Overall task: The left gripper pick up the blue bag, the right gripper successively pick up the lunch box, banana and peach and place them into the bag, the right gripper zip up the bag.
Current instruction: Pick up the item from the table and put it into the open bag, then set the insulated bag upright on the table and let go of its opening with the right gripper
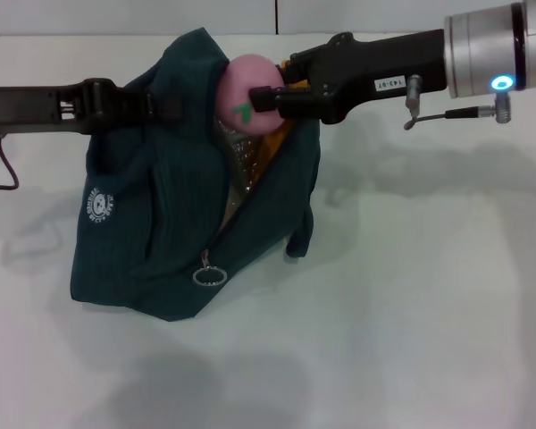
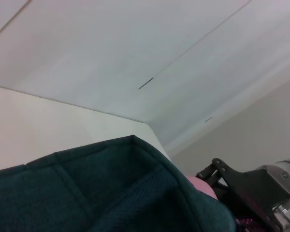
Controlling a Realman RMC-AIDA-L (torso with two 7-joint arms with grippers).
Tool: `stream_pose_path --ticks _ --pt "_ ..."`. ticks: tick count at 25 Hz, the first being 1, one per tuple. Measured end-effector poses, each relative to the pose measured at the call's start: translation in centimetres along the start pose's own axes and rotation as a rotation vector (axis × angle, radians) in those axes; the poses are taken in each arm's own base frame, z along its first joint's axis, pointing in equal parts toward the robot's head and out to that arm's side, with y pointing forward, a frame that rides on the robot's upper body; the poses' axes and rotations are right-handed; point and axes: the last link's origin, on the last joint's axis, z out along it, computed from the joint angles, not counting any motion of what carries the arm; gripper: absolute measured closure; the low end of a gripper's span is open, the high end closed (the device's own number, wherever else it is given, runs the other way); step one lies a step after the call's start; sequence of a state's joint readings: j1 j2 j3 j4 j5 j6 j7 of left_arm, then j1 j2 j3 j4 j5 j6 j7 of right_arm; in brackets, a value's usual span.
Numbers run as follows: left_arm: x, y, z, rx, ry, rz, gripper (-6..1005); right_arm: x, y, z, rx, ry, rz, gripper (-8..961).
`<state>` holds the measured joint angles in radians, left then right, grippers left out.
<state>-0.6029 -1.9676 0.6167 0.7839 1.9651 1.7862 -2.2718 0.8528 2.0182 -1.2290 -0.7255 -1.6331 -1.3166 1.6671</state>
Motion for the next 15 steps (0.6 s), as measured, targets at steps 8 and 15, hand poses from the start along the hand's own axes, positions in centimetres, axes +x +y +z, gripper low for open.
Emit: stream_pose_path --ticks 8,15 --pt "-0.1 0.0 0.1 0.000 -0.002 -0.001 965 0.3 0.0 -0.1 0.008 -0.009 0.006 494" --pt "-0.2 -0.1 0.0 0.004 0.001 -0.005 965 1.9 0.2 -2.4 0.042 -0.144 0.212 359"
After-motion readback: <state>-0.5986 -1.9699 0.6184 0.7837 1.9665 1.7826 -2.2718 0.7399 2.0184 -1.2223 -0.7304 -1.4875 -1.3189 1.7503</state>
